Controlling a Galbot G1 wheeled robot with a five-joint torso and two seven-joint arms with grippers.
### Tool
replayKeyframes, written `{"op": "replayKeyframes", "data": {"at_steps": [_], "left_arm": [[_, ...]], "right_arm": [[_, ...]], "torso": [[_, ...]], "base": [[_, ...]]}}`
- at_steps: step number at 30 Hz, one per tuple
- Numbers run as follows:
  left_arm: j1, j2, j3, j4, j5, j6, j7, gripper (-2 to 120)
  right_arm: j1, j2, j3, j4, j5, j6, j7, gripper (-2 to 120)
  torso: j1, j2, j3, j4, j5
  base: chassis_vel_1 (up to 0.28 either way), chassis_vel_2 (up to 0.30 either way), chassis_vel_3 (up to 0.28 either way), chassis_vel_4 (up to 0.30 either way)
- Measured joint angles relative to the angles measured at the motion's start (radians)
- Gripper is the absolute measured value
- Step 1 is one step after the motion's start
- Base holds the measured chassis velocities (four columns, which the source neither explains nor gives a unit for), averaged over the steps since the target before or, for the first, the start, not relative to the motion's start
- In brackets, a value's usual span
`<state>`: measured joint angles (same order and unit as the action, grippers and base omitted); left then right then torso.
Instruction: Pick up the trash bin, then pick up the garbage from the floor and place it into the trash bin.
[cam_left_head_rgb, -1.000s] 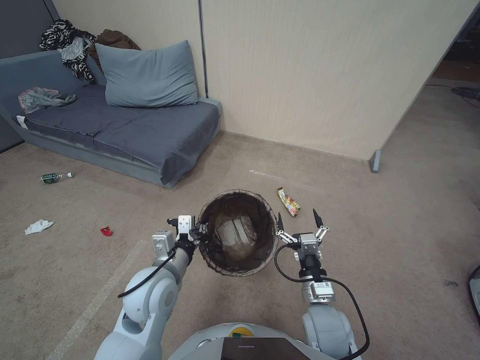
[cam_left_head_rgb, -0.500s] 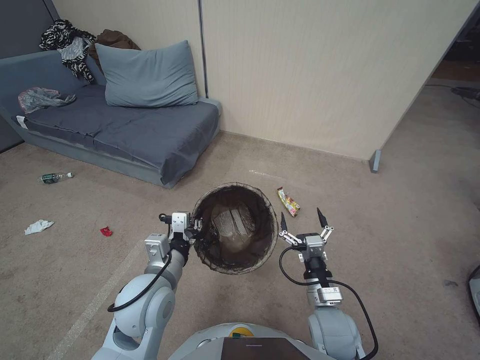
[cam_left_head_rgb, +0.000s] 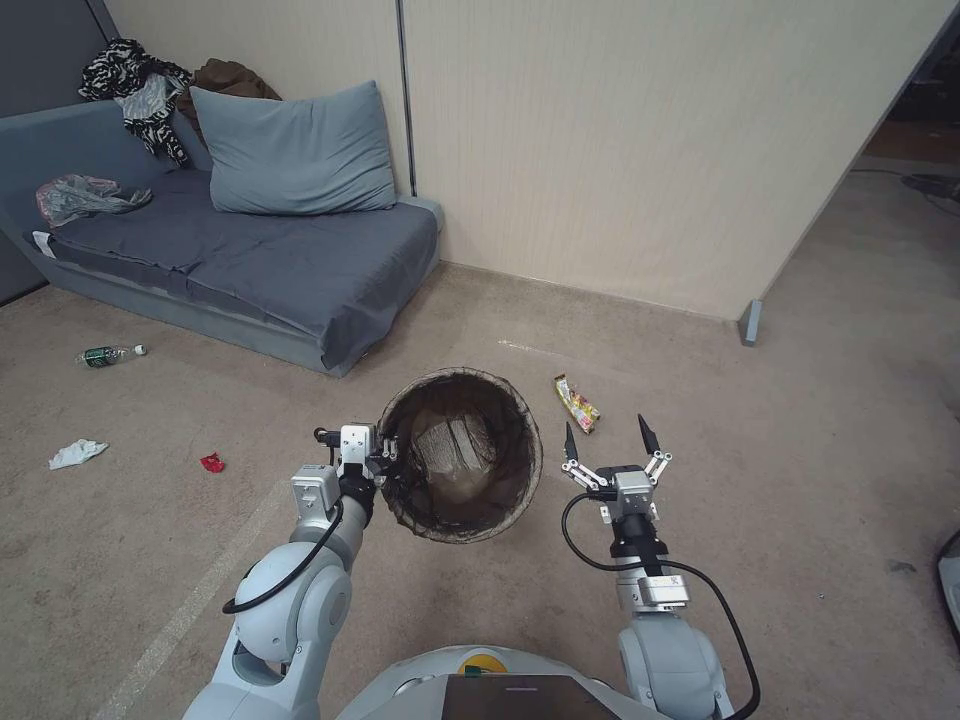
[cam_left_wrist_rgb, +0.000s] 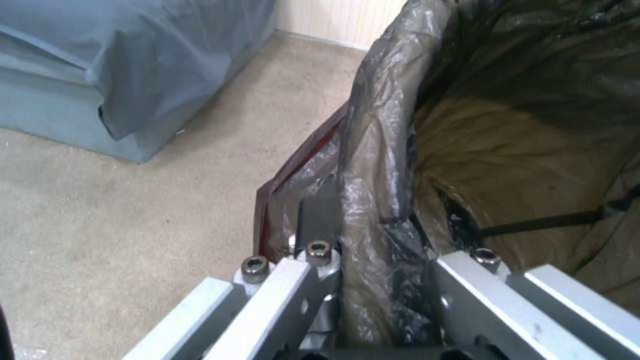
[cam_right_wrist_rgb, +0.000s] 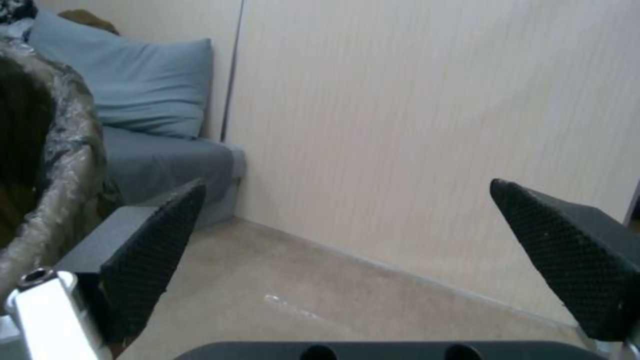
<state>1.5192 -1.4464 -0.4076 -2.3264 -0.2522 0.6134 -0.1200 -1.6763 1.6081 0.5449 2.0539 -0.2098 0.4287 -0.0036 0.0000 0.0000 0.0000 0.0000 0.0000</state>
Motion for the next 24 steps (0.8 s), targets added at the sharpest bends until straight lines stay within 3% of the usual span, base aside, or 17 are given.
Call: {"op": "replayKeyframes", "data": {"at_steps": [24], "left_arm": [[-0.002,-0.004,0.001,0.005,0.004,-0.004,0.003,0]], "right_arm": [[0.000,0.000,0.003,0.000,0.011,0.003,0.001,100]], "torso": [[0.000,0.000,0.000,0.0000,0.0000]], "base": [[-0.006,0.005,0.009,-0.005]]}}
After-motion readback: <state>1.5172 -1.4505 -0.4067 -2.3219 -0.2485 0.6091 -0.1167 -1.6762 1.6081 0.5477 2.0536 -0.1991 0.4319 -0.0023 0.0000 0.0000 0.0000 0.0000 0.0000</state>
